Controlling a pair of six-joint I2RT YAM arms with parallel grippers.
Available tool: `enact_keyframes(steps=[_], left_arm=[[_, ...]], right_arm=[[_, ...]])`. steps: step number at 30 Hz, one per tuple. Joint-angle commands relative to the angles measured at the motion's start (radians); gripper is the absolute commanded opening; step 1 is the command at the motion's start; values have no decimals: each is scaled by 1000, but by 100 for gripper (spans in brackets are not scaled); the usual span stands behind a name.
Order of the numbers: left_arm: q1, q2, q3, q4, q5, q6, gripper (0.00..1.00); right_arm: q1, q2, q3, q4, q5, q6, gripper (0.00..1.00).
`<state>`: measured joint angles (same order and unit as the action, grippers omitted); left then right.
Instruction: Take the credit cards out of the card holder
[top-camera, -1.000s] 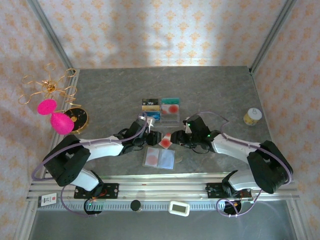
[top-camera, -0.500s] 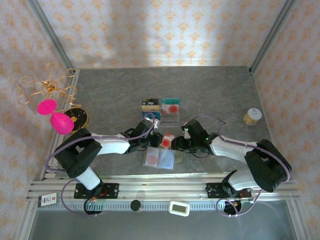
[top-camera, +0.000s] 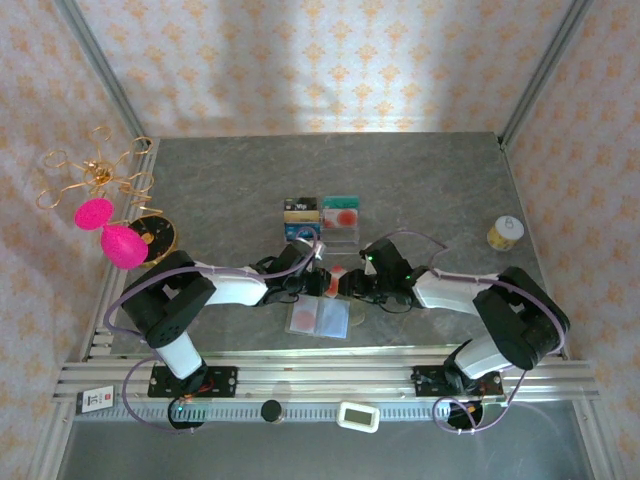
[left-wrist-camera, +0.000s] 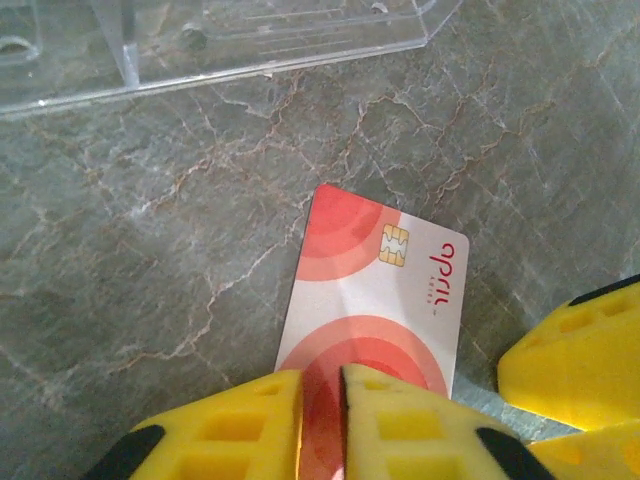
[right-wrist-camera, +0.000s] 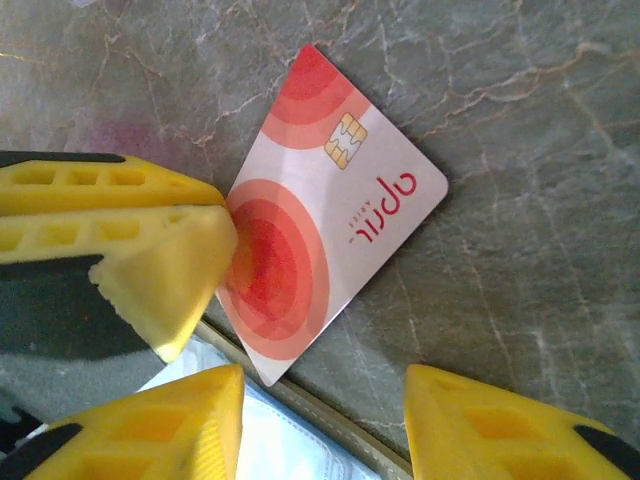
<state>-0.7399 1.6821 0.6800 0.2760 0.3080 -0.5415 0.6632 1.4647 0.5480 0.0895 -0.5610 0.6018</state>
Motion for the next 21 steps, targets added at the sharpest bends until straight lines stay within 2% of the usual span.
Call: enact_keyframes(steps=[1, 7, 14, 21], left_arm=[[-4, -41, -9, -16, 18, -27, 24], [15, -65, -34, -36, 17, -39, 25], [28, -50, -42, -41, -21, -37, 1], [28, -23, -31, -47, 24, -23, 0]], right_arm=[[4, 20, 21, 40, 15, 3, 43], [5, 73, 35, 72, 15, -5, 36], [5, 96, 41, 83, 16, -2, 35], [5, 109, 39, 88, 13, -1, 34]])
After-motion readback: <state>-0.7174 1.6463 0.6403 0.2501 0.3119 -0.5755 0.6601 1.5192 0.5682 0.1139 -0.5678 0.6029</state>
